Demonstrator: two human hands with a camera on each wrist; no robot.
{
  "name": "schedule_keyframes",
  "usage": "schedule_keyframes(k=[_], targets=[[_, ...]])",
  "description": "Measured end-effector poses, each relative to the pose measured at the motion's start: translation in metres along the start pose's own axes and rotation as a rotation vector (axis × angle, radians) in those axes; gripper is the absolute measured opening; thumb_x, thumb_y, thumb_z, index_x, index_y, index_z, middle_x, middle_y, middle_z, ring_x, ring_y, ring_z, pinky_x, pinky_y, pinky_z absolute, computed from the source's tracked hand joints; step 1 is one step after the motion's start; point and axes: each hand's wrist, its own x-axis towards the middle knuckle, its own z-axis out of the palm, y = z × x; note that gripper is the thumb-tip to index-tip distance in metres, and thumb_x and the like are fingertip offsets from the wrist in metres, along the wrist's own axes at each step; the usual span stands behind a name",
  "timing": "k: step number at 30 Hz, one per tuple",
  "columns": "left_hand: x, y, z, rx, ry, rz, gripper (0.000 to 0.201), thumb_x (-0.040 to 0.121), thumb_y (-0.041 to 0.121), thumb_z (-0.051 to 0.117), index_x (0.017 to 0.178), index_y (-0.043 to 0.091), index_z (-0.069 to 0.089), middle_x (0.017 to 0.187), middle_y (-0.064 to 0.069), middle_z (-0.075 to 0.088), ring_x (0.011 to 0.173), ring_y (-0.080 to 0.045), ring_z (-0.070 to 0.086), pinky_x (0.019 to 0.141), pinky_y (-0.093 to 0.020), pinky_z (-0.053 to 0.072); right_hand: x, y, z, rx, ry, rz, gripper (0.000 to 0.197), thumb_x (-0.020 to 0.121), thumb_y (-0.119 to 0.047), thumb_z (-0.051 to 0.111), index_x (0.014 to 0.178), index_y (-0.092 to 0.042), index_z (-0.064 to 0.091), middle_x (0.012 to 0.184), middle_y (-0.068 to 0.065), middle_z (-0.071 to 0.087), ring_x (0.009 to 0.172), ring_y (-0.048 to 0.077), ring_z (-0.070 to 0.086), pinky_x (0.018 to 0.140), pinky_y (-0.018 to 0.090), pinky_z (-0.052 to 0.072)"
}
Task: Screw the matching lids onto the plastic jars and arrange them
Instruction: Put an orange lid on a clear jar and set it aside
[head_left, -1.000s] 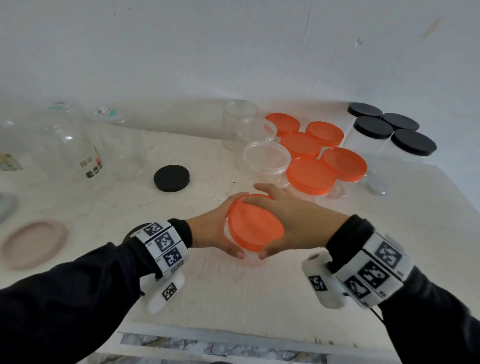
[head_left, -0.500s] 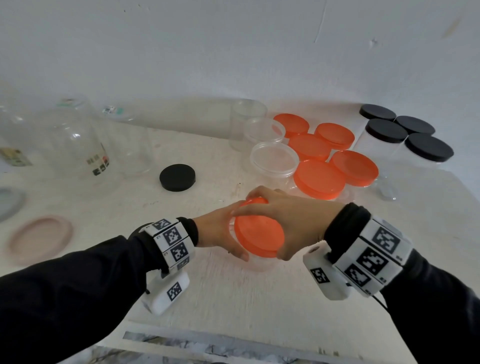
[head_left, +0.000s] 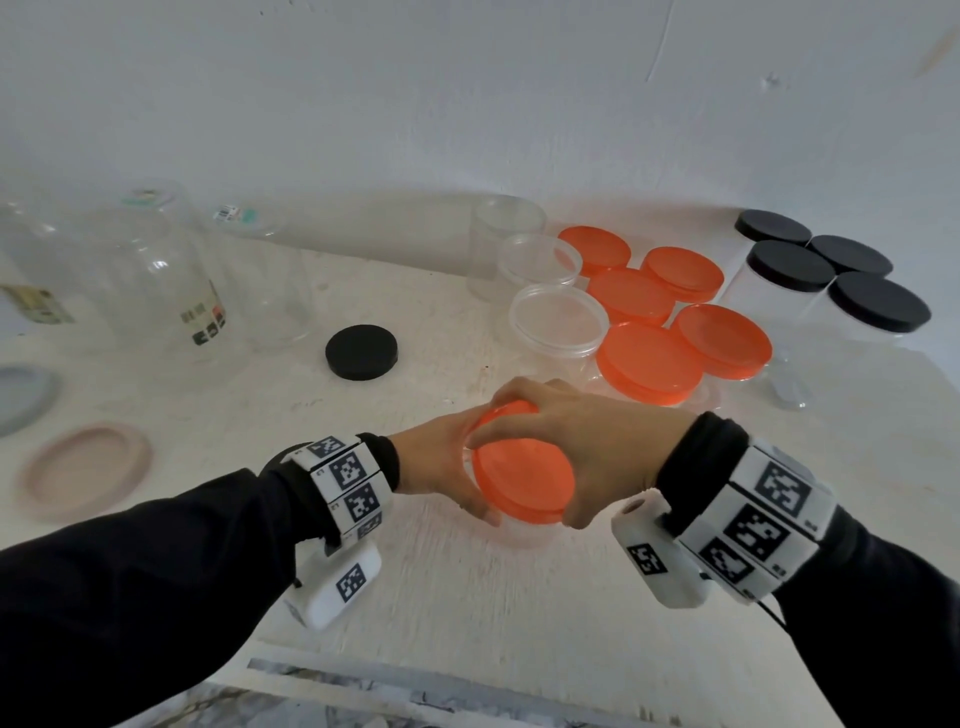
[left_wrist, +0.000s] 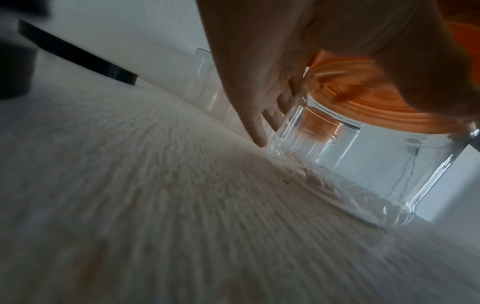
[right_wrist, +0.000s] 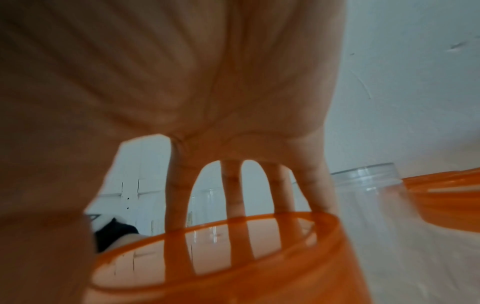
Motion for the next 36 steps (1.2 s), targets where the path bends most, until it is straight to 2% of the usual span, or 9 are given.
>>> schedule_keyframes(k=[7,11,15,19,24,26,30,32,36], targets=[[0.0,-0.002,0.002,-0.016,0.049,-0.011,0.081,0.059,0.007,0.085,0.113,0.044,0.037,0.112,0.023,0.049,0.1,0.018,0.047,0.08,-0.006,0.041,-0.001,-0.009,0.001,-0.13,0.126,0.12,0.091,0.061,-0.063,0.072,0.137,-0.047,0.026,0.111,-0.006,0.035,0.088,0.014,0.041,0.073,0.027,0.042],[-0.001,-0.002,0.002,0.0,0.039,-0.038,0.095,0.058,0.014,0.087,0.132,0.031,0.031,0.123,0.017,0.047,0.113,0.0,0.047,0.096,-0.023,0.042,0.0,-0.019,0.007,-0.164,0.165,0.3,0.098,0.062,-0.08,0.055,0.14,-0.027,0.03,0.115,0.002,0.042,0.085,0.018,0.042,0.069,0.028,0.035],[-0.001,-0.002,0.003,0.012,0.046,-0.039,0.091,0.059,0.016,0.087,0.127,0.037,0.03,0.12,0.019,0.047,0.111,0.002,0.046,0.093,-0.021,0.043,-0.006,-0.015,0.003,-0.09,0.004,0.212,0.103,0.068,-0.061,0.069,0.145,-0.04,0.005,0.152,-0.001,0.009,0.132,0.027,0.025,0.097,0.042,0.041],[-0.001,0.0,0.004,0.014,0.032,-0.009,0.087,0.059,0.014,0.086,0.121,0.043,0.032,0.118,0.023,0.046,0.109,0.008,0.044,0.087,-0.013,0.04,-0.006,-0.013,-0.001,-0.046,-0.023,0.105,0.09,0.069,-0.034,0.076,0.137,-0.051,0.019,0.139,-0.004,0.021,0.116,0.021,0.031,0.087,0.036,0.046],[-0.002,-0.001,0.005,0.023,0.038,-0.034,0.103,0.051,0.031,0.088,0.134,0.033,0.028,0.127,0.015,0.046,0.116,-0.004,0.047,0.097,-0.026,0.043,-0.001,-0.029,0.013,-0.195,0.203,0.376,0.09,0.071,-0.079,0.046,0.14,-0.024,0.029,0.116,0.006,0.045,0.083,0.02,0.042,0.069,0.03,0.039],[-0.002,-0.001,0.005,0.022,0.043,-0.039,0.103,0.054,0.026,0.089,0.136,0.031,0.026,0.127,0.015,0.046,0.116,-0.005,0.046,0.096,-0.024,0.043,-0.004,-0.026,0.014,-0.199,0.174,0.369,0.097,0.07,-0.08,0.045,0.146,-0.026,0.016,0.13,0.009,0.041,0.099,0.026,0.048,0.078,0.034,0.043],[-0.002,0.0,0.006,0.012,0.047,-0.024,0.093,0.058,0.014,0.086,0.127,0.038,0.028,0.118,0.021,0.046,0.109,0.003,0.047,0.081,-0.009,0.041,-0.015,-0.016,0.002,-0.034,-0.014,0.161,0.095,0.074,-0.046,0.071,0.143,-0.047,0.006,0.151,-0.005,0.007,0.132,0.027,0.022,0.1,0.045,0.04],[-0.002,0.0,0.006,0.001,0.047,-0.012,0.093,0.057,0.013,0.087,0.125,0.039,0.03,0.12,0.022,0.045,0.11,0.006,0.044,0.085,-0.01,0.038,-0.013,-0.015,0.002,-0.044,0.007,0.14,0.09,0.073,-0.04,0.073,0.14,-0.051,0.014,0.142,-0.003,0.018,0.117,0.023,0.031,0.09,0.039,0.045],[-0.002,0.0,0.006,0.006,0.056,-0.028,0.097,0.057,0.017,0.087,0.131,0.035,0.027,0.122,0.02,0.044,0.113,-0.001,0.045,0.089,-0.014,0.039,-0.007,-0.022,0.01,-0.133,0.17,0.303,0.092,0.068,-0.075,0.056,0.142,-0.033,0.022,0.126,0.005,0.035,0.084,0.019,0.039,0.068,0.03,0.038]])
